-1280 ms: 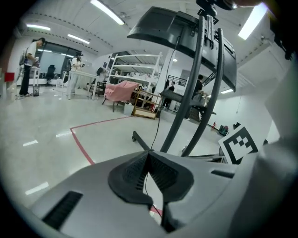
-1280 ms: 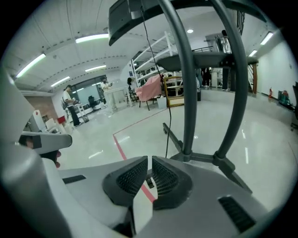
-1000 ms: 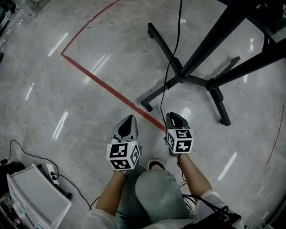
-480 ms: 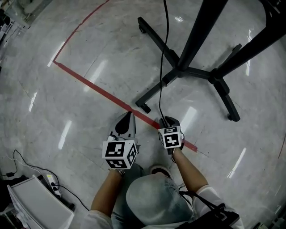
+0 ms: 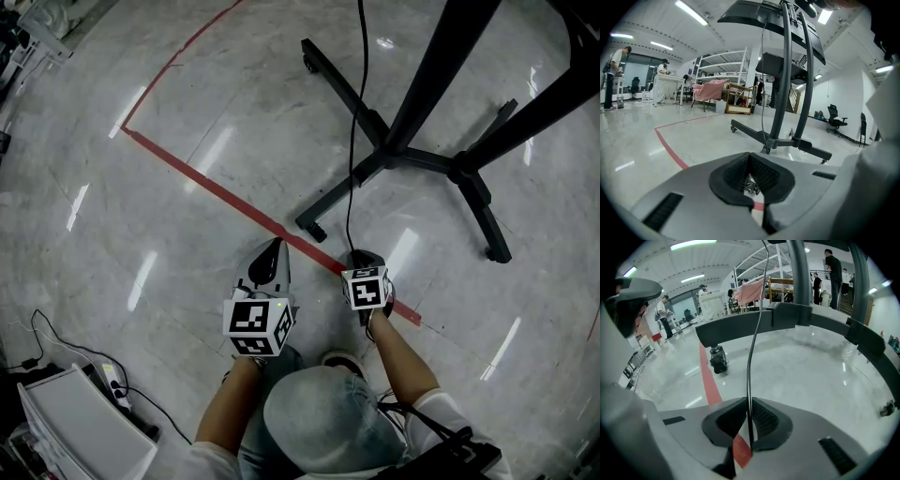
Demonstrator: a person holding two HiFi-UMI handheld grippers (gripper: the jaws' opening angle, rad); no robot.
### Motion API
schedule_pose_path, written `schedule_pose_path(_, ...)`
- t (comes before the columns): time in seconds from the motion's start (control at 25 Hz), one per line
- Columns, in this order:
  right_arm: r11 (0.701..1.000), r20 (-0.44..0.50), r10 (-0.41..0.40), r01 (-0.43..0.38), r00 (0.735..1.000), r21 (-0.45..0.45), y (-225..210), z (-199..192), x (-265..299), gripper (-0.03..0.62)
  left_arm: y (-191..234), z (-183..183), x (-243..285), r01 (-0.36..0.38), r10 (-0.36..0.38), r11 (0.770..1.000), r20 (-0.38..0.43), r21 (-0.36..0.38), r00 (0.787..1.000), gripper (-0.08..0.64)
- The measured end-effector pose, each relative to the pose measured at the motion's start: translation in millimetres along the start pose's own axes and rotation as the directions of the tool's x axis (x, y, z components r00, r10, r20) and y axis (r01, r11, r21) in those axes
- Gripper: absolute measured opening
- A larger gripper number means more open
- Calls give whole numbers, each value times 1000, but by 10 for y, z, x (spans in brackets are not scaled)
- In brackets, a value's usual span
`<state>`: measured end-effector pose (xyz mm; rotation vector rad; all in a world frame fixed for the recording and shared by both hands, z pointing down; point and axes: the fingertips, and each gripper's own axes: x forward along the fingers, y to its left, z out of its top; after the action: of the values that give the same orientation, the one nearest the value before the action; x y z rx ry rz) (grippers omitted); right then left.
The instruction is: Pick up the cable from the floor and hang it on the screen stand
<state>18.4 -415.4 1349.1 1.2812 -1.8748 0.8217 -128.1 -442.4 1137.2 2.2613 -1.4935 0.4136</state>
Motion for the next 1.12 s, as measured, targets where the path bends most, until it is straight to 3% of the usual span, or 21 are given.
schedule_pose_path(0.16, 1000, -27, 6, -6, 1000, -19, 4, -56, 20, 40, -18, -8, -13, 6, -6, 1000, 5, -3, 1000, 0)
schedule_pose_path(0.44, 1000, 15, 5, -5, 1000, -6, -31, 32, -98, 32, -20, -3, 21, -5, 4, 1000, 23, 16, 1000, 0)
schedule_pose_path(0.68, 995, 13, 91, -91, 996, 35, 62, 185, -573, 31, -61, 50, -31, -49, 47, 998, -56, -38, 997, 0)
schedule_pose_path(0.76, 994, -18, 108, -108, 994, 26, 93, 286, -903, 31, -92, 202, -182, -68, 62, 995, -87, -67, 994, 0)
schedule_pose_path(0.88, 995, -62, 100, -100, 993, 5, 99, 500, -1437, 29, -149, 606, -487, -91, 86, 995, -109, -45, 990, 0)
schedule_pose_path(1.12, 995, -42, 86, -88, 995, -47, 233, 1179, -2574, 28, -364, 1632, -1235, -103, 96, 992, -104, -68, 990, 0)
